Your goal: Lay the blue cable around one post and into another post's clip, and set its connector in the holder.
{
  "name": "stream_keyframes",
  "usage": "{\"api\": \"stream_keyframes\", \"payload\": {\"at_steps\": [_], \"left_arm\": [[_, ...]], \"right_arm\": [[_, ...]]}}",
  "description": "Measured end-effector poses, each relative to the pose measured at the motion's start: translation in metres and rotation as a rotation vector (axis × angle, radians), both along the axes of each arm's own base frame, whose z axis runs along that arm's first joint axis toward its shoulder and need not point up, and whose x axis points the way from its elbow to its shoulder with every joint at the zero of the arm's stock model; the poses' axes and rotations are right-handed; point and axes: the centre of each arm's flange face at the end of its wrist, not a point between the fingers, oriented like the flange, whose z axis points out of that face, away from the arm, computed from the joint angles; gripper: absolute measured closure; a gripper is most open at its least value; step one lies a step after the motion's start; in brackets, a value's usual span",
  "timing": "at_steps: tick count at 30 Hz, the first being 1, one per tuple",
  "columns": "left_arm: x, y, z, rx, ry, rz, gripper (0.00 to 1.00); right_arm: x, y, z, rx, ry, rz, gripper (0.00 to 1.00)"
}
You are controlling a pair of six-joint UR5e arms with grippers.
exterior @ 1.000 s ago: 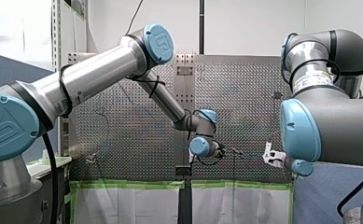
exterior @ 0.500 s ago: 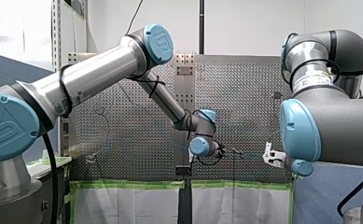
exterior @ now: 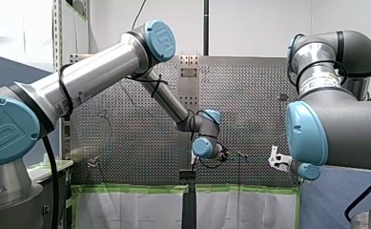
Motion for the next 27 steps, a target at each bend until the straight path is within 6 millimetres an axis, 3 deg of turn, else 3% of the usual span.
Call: {"api": "stream_keyframes", "payload": {"at_steps": [19, 27], "left_arm": [[-0.013, 0.023, 0.065, -0.174, -0.074, 0.024, 0.0], [-0.01, 0.044, 0.091, -0.269, -0.1, 0.093, 0.0]], "right_arm": [[0.003, 0.001, -0.001, 0.006, -0.002, 0.005, 1.0], [0.003, 0.002, -0.002, 0.008, -0.002, 0.007, 1.0]]}}
